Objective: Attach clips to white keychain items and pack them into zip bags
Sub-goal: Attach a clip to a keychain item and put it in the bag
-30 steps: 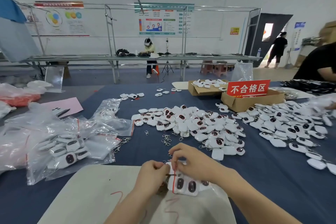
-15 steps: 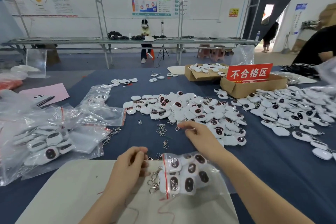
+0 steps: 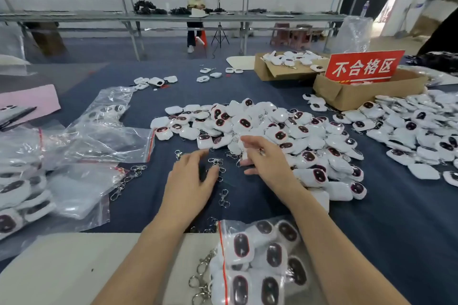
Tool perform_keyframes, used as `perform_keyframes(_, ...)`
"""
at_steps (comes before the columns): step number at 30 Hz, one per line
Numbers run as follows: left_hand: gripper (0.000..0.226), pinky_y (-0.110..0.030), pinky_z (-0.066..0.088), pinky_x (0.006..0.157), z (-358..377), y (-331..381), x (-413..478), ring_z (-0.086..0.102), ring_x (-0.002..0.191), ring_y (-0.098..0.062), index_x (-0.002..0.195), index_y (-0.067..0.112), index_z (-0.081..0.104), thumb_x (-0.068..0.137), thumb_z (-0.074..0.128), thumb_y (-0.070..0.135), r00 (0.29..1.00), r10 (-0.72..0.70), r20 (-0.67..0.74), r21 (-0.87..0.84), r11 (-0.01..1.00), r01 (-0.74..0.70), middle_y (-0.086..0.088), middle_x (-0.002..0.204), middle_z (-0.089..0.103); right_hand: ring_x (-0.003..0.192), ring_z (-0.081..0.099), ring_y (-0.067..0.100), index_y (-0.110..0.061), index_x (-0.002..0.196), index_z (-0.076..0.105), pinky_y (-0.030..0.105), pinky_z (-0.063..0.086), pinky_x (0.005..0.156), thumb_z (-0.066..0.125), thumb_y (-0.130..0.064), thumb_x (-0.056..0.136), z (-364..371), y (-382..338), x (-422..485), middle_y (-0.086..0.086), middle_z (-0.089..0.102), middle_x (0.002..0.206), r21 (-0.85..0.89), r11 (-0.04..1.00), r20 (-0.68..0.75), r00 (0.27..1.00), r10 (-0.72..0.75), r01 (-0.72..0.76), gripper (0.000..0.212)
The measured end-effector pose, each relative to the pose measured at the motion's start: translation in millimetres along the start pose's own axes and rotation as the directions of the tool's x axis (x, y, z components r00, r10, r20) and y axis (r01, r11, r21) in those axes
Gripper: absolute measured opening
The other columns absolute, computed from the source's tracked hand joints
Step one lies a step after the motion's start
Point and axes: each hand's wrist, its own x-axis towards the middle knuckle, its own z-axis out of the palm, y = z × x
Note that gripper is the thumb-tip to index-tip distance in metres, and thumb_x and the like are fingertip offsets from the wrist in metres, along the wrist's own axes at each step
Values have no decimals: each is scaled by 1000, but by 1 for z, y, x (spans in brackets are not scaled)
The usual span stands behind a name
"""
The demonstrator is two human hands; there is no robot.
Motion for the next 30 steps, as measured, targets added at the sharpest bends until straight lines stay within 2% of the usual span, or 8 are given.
perform_keyframes(5, 57, -44, 43, 100, 20, 2, 31, 51, 121, -29, 147, 29, 46, 96, 56, 54, 996, 61, -61, 228, 973, -45, -8, 134, 51, 76, 73, 11, -40, 105, 64, 20, 56, 60, 46, -9, 102, -2, 9, 4, -7, 64, 113, 85, 996, -22, 999, -25, 26, 36)
perform_keyframes(9, 45, -42, 47, 97, 26, 3, 51, 53, 117, -27, 139, 33, 56, 98, 55, 51, 997, 77, -27, 281, 957, -67, -5, 129, 50, 76, 73, 13, -38, 105, 65, 20, 56, 60, 47, -8, 101, -3, 12, 4, -6, 65, 110, 96, 995, -27, 999, -34, 37, 36)
perform_keyframes(14, 31, -34, 49, 87, 19, 6, 39, 58, 108, -16, 129, 29, 65, 104, 50, 40, 975, 179, -128, 130, 978, -163, 5, 118, 58, 70, 72, 14, -40, 108, 65, 22, 55, 59, 50, -23, 103, -3, 9, 1, -3, 68, 104, 128, 992, -2, 1000, -18, 18, 23)
perform_keyframes(18, 30, -7, 42, 86, 8, 12, 21, 57, 100, 4, 122, 26, 70, 100, 59, 9, 928, 320, -189, -72, 938, -338, 7, 111, 55, 53, 64, 13, -41, 110, 64, 22, 50, 49, 51, -36, 104, -2, 2, -3, -8, 72, 102, 72, 997, 113, 993, -31, 23, 15)
perform_keyframes(21, 32, -4, 42, 86, 6, 18, 9, 60, 104, 5, 114, 34, 71, 98, 63, 8, 973, 148, -177, -343, 918, -202, 13, 112, 64, 51, 61, 9, -37, 106, 69, 20, 49, 49, 60, -29, 100, 0, -2, -7, -11, 76, 94, 60, 997, 226, 972, -59, 46, 14)
perform_keyframes(24, 28, -9, 49, 77, 7, 19, 5, 68, 85, 1, 121, 33, 65, 97, 65, 18, 995, -89, -40, -637, 769, 43, 16, 98, 72, 53, 60, 9, -35, 109, 70, 20, 51, 51, 71, -22, 93, 1, -1, -7, -7, 76, 95, 119, 993, 184, 982, -39, 17, 21)
perform_keyframes(27, 18, -20, 54, 75, 9, 17, 7, 68, 76, -7, 114, 26, 73, 100, 62, 22, 993, -57, 108, -656, 746, 114, 5, 90, 76, 61, 66, 11, -25, 107, 72, 21, 54, 57, 73, -16, 91, 2, 2, -5, -1, 75, 87, 157, 988, 151, 988, -29, 5, 19)
perform_keyframes(30, 19, -27, 58, 81, 12, 15, 9, 69, 83, -13, 110, 31, 74, 102, 58, 24, 993, -9, 121, -655, 751, 87, 0, 98, 76, 72, 72, 15, -22, 104, 71, 23, 58, 63, 74, -16, 90, 2, 5, -4, 0, 75, 86, 177, 984, 181, 983, -17, -16, 15)
